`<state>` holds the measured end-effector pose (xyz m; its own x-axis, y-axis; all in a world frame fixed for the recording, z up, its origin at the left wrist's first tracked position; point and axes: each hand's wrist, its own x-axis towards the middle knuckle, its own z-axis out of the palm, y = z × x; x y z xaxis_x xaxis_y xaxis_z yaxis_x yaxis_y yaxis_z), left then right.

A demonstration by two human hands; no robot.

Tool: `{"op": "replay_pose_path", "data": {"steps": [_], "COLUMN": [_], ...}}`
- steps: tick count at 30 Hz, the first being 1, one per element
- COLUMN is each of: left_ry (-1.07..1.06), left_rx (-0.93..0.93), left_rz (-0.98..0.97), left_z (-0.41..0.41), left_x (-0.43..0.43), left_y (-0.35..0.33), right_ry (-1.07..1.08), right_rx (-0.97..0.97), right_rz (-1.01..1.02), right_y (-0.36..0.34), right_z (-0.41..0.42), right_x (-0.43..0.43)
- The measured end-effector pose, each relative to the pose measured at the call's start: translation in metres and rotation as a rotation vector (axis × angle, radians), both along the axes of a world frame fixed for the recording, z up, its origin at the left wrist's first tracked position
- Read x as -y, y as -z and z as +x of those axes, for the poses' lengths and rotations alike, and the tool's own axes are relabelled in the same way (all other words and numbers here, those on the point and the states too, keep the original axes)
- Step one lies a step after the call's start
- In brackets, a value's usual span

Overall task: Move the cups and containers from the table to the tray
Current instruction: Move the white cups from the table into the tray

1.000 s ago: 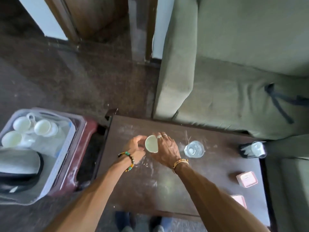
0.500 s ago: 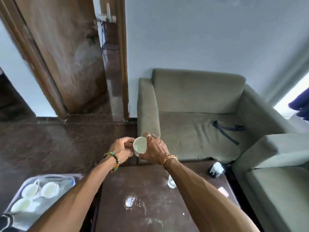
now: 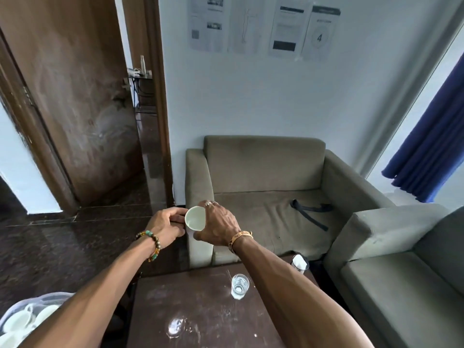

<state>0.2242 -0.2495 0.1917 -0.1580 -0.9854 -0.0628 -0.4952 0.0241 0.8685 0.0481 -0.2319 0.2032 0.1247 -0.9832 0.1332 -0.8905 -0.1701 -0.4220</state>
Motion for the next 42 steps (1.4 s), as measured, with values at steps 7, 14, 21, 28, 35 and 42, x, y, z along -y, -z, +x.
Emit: {"op": "replay_pose_path", "data": {"steps": [7, 14, 21, 28, 35, 42], "left_ry": [-0.067, -0.138, -0.214, -0.226, -0.229, -0.297], "left_rx": [-0.03, -0.043, -0.072, -0.046, -0.066, -0.085], "left_rz": [0.013, 0.05, 0.091, 0.187, 0.251, 0.265], "left_z": [-0.005, 0.04, 0.126, 0.225, 0.31, 0.348], "left_x": [-0.045, -0.096, -0.123, -0.157, -0.182, -0.182], "left_y": [-0.001, 0.003, -0.003, -0.001, -0.01, 0.0], "right_ry": [-0.061, -0.199, -0.312, -0.403, -0.488, -0.512], "right_rx": [-0.015, -0.038, -0.039, -0.046, -0.081, -0.107], "right_rz": [-0.018, 0.0, 0.0, 0.048, 0.081, 0.121], "right_y": [0.003, 0.008, 0.003, 0.019, 0.021, 0.033], "right_z": [-0.005, 0.039, 0.125, 0.226, 0.31, 0.358], "right_x": [-0.032, -0.06, -0.073, -0.094, -0.102, -0.096]}}
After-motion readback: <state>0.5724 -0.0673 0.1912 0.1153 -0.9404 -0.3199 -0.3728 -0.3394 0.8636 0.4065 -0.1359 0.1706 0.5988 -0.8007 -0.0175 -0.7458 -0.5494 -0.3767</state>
